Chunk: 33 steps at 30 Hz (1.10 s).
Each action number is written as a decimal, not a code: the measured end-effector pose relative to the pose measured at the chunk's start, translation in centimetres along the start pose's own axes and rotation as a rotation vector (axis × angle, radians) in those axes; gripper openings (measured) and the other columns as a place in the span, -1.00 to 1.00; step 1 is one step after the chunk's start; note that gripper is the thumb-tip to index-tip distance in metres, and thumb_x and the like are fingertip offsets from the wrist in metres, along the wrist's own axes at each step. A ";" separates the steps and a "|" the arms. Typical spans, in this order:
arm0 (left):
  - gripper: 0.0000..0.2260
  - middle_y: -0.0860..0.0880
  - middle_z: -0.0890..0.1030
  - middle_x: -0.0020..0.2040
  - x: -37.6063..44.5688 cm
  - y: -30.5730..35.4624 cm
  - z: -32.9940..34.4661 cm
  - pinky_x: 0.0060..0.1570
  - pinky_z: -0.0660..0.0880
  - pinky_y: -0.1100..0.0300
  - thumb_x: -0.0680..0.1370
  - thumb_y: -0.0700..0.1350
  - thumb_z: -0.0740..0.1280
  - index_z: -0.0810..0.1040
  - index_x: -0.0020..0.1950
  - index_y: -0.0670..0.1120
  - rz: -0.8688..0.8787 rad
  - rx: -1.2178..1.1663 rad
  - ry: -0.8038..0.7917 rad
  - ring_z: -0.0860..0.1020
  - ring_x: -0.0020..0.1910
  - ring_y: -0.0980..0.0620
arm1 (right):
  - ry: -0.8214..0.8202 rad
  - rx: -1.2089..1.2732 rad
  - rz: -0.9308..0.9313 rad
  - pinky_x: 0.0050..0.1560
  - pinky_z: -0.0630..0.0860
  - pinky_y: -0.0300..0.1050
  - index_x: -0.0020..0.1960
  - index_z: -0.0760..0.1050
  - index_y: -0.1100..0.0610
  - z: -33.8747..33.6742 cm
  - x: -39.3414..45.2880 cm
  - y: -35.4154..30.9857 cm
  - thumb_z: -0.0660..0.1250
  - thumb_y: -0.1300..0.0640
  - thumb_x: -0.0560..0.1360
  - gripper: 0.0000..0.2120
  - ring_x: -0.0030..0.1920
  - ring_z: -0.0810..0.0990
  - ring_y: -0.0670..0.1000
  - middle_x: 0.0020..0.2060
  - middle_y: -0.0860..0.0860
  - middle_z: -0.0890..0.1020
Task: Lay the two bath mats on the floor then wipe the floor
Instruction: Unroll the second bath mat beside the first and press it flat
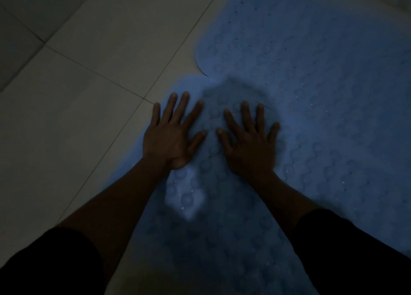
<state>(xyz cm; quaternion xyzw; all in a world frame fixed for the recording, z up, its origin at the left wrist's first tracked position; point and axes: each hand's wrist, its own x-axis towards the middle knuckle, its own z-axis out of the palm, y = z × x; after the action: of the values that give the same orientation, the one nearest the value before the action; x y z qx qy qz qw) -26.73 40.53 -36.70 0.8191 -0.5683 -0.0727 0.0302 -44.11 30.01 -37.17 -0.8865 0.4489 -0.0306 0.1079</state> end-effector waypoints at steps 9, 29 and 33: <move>-0.41 0.01 -0.17 0.63 -6.8 3.5 0.3 0.49 -0.23 -0.29 0.61 0.34 -0.18 -0.13 0.61 0.18 -0.231 -0.090 -0.039 -0.25 0.59 -0.09 | -0.181 0.081 0.039 0.45 -0.16 0.42 0.57 -0.16 -0.21 -1.2 -3.8 -2.2 -0.13 -0.27 0.61 -0.44 0.56 -0.25 0.16 0.59 -0.04 -0.14; -0.46 0.07 -0.25 0.61 -17.8 3.4 1.2 0.43 -0.22 -0.41 0.64 0.29 -0.12 -0.25 0.58 0.26 -0.211 -0.036 -0.060 -0.31 0.58 -0.06 | 0.063 -0.019 -0.150 0.45 -0.03 0.40 0.55 0.16 -0.14 1.9 -18.5 -3.4 0.00 -0.30 0.60 -0.44 0.58 -0.03 0.17 0.57 0.03 0.11; -0.47 0.09 -0.30 0.60 -17.7 3.7 0.8 0.42 -0.26 -0.40 0.64 0.29 -0.17 -0.30 0.56 0.28 -0.221 -0.048 -0.107 -0.34 0.57 -0.06 | 0.058 0.013 -0.144 0.44 0.01 0.38 0.53 0.22 -0.13 1.8 -18.6 -3.5 0.02 -0.28 0.60 -0.46 0.57 0.01 0.17 0.56 0.03 0.15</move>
<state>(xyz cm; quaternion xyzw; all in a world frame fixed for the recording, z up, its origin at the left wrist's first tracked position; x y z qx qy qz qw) -36.35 55.85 -35.47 0.8706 -0.4736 -0.1328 0.0109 -52.13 47.21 -37.41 -0.9145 0.3868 -0.0667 0.0982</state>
